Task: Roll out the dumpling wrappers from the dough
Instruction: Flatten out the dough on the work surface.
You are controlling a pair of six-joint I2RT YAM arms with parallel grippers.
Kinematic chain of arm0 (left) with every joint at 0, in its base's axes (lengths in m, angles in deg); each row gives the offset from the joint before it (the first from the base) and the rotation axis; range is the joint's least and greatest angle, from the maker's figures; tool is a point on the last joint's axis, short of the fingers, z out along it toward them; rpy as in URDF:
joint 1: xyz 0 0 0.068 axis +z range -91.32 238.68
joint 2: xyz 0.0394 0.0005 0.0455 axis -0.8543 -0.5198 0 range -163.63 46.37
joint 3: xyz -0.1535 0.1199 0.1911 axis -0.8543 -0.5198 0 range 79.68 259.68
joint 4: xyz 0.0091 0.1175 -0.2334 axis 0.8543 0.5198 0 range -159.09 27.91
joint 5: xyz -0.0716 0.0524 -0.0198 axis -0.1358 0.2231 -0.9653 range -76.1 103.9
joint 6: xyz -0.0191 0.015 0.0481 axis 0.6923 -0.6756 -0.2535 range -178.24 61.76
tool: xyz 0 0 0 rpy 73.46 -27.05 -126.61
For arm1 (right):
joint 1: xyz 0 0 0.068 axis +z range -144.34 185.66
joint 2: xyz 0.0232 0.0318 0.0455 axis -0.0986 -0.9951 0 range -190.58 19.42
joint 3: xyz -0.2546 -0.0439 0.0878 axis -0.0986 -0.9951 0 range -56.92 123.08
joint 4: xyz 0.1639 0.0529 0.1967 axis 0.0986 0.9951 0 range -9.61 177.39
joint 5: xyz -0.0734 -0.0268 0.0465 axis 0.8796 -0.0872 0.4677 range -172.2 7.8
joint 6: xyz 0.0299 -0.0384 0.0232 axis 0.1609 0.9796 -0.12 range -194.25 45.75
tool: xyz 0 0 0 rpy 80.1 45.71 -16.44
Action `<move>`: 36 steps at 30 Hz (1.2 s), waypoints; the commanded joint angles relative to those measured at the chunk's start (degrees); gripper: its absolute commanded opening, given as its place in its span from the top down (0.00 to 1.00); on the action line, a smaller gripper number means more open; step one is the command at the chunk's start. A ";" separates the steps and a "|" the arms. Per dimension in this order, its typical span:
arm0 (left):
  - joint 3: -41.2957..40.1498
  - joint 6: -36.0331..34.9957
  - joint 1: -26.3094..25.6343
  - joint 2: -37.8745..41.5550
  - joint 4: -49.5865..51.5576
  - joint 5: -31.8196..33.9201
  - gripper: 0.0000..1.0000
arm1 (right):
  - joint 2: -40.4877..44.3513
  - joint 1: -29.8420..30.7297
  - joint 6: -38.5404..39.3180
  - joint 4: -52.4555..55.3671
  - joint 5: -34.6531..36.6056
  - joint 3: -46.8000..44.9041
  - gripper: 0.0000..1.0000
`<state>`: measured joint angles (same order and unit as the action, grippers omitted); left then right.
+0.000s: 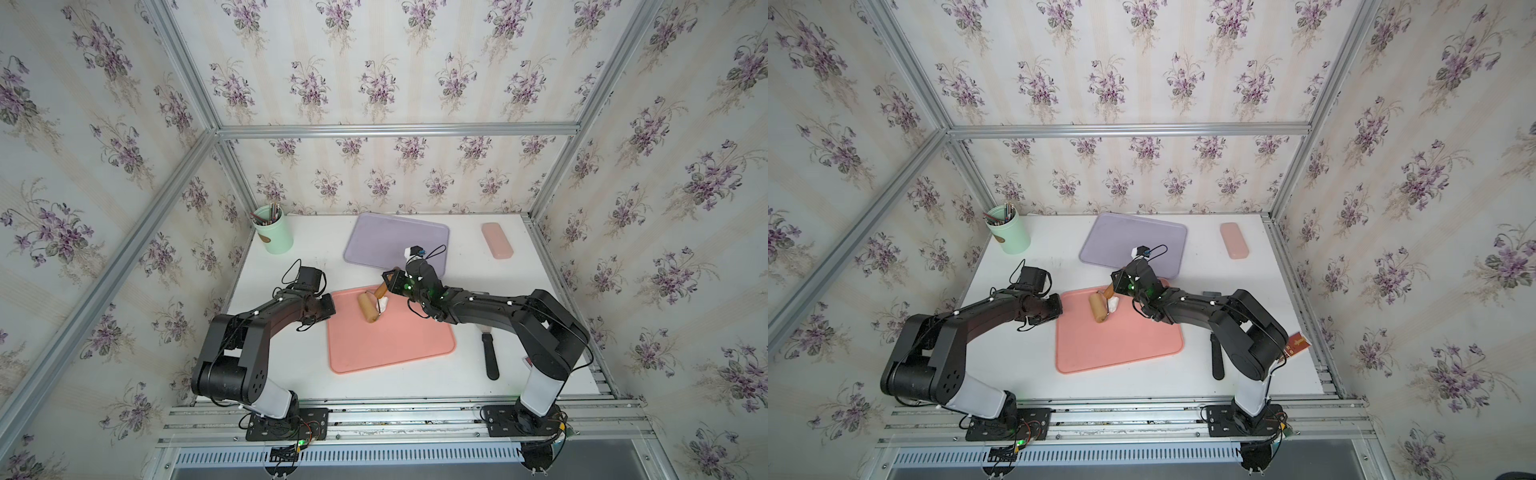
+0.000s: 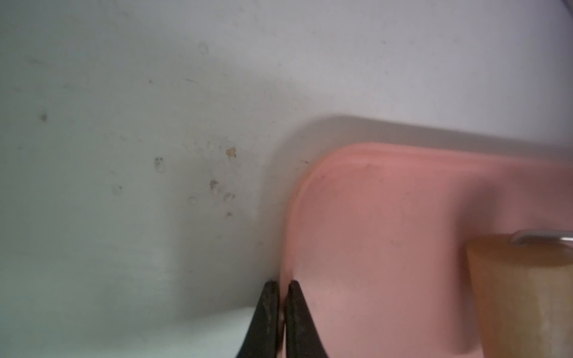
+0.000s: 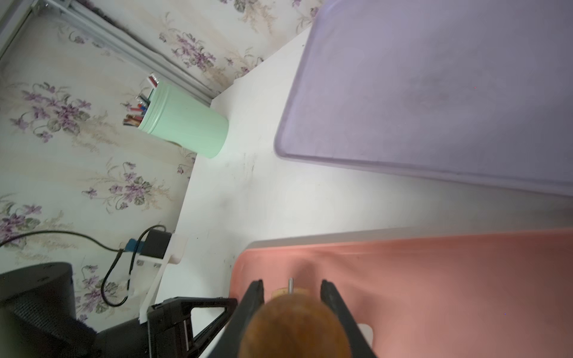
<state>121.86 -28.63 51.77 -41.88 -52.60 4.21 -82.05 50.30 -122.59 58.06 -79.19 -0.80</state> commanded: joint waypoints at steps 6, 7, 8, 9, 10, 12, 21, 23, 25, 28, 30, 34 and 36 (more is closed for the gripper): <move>1.09 -0.56 0.17 -1.26 2.96 1.61 1.00 | 8.74 -1.79 -3.58 -1.39 -1.51 -4.81 1.00; 1.16 -0.92 0.14 -1.47 3.07 1.54 1.00 | 9.25 -2.19 -3.43 -0.64 -1.81 -4.35 1.00; 1.15 -1.02 0.15 -1.43 3.02 1.30 1.00 | 9.57 -2.90 -3.65 1.20 -2.04 -3.56 1.00; 1.16 -1.11 0.15 -1.31 2.95 1.09 1.00 | 10.04 -3.84 -3.71 2.33 -1.97 -3.55 1.00; 1.20 -1.34 0.16 -1.31 2.98 0.71 1.00 | 10.53 -4.69 -3.61 3.03 -1.42 -3.77 1.00; 1.59 -1.54 0.14 -1.53 3.31 0.47 1.00 | 10.99 -6.62 -2.31 2.75 -1.36 -4.68 1.00; 2.65 -1.83 0.19 -2.87 3.94 -0.50 1.00 | 6.42 -8.95 6.15 6.78 -2.40 0.19 1.00; 2.84 -1.65 0.18 -3.04 3.97 -0.68 1.00 | 5.95 -10.04 6.24 6.69 -4.05 -0.58 1.00; 3.32 -1.73 0.17 -3.42 4.41 -0.38 1.00 | 5.87 -10.10 6.95 7.98 -3.90 -0.90 1.00; 3.53 -1.57 0.16 -3.75 4.61 0.29 1.00 | 5.93 -10.10 7.81 9.04 -4.20 -1.81 1.00; 3.70 -1.65 0.15 -4.16 4.45 -0.03 1.00 | 5.39 -9.78 7.39 8.12 -5.50 -2.56 1.00; 4.33 -1.72 0.14 -5.18 5.04 -0.24 1.00 | 4.55 -7.17 6.91 7.53 -4.38 -3.24 1.00; 4.15 -1.46 0.15 -5.00 4.87 0.01 1.00 | 3.69 -6.44 6.57 7.30 -5.41 -2.71 1.00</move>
<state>126.47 -30.84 51.92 -45.93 -48.71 2.77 -77.20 42.65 -115.81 61.78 -80.83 -3.47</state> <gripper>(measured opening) 0.087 0.324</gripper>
